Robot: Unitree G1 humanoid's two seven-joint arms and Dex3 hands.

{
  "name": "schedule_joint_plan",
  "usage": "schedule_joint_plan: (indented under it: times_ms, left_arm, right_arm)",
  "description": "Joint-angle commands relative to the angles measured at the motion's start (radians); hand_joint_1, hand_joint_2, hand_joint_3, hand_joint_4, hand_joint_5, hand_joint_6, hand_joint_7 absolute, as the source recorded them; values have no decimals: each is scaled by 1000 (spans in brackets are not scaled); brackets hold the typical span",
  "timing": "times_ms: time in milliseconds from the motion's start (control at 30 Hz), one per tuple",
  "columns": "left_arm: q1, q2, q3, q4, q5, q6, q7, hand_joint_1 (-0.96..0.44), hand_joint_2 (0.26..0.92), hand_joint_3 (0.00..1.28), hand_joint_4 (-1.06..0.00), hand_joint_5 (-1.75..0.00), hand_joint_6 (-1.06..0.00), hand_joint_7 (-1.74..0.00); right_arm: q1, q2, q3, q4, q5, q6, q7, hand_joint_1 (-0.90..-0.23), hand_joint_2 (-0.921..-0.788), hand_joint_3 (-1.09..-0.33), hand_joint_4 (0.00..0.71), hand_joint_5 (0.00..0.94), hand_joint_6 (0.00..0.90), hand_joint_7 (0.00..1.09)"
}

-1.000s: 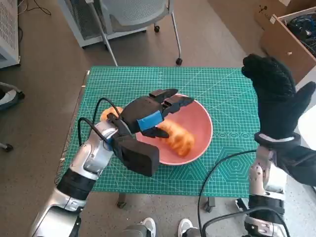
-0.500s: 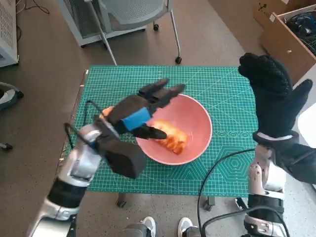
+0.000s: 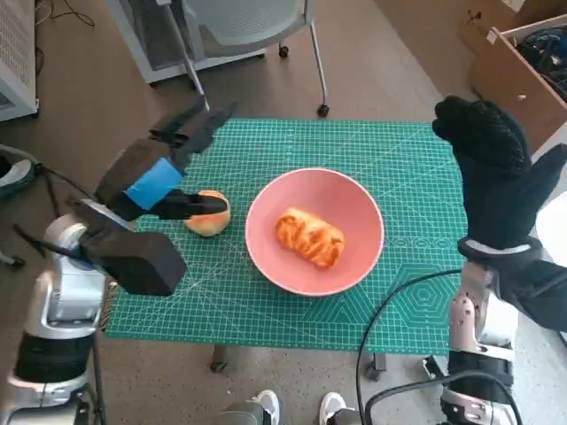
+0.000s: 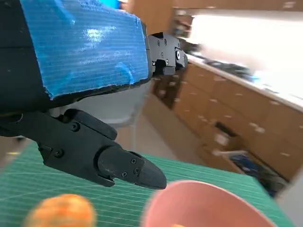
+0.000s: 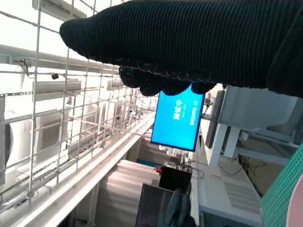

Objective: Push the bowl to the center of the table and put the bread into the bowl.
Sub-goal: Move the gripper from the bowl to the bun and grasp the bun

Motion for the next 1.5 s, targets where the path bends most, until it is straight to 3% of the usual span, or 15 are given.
schedule_joint_plan:
  times_ms: [33,367,667,1033,1167,1300,1500]
  left_arm:
    - [24,26,1,27,0,11,-7,-517,846,0,-84,-19,-105,-224]
    - [32,19,-52,80,-13,75,-75,-428,797,0,-75,-5,-108,-201]
    - [-38,-10,-119,200,0,148,-123,-271,775,0,-60,0,-162,-103]
    - [-180,-58,-300,447,156,266,-141,-282,776,1,-2,1,-146,-48]
    - [-231,-84,-348,551,204,278,-111,-285,776,1,0,1,-145,-40]
    - [-284,-126,-387,708,245,258,-23,-239,774,0,-32,-13,-159,-41]
    - [-318,-151,-427,832,283,216,90,-34,831,24,-180,-32,-233,-42]
  right_arm:
    - [17,-7,0,19,-1,17,7,-481,-921,-625,332,1,88,579]
    - [-8,2,1,36,24,46,23,-475,-921,-627,331,0,89,581]
    - [-19,0,1,36,40,70,42,-462,-921,-623,331,0,93,584]
    - [-27,0,-5,48,48,65,58,-460,-921,-618,332,0,95,589]
    - [-23,1,-5,42,47,65,59,-467,-921,-618,332,0,94,590]
    - [-12,2,-5,25,47,69,57,-470,-921,-619,332,0,94,591]
    - [3,1,-5,8,43,67,52,-473,-921,-618,332,0,92,593]
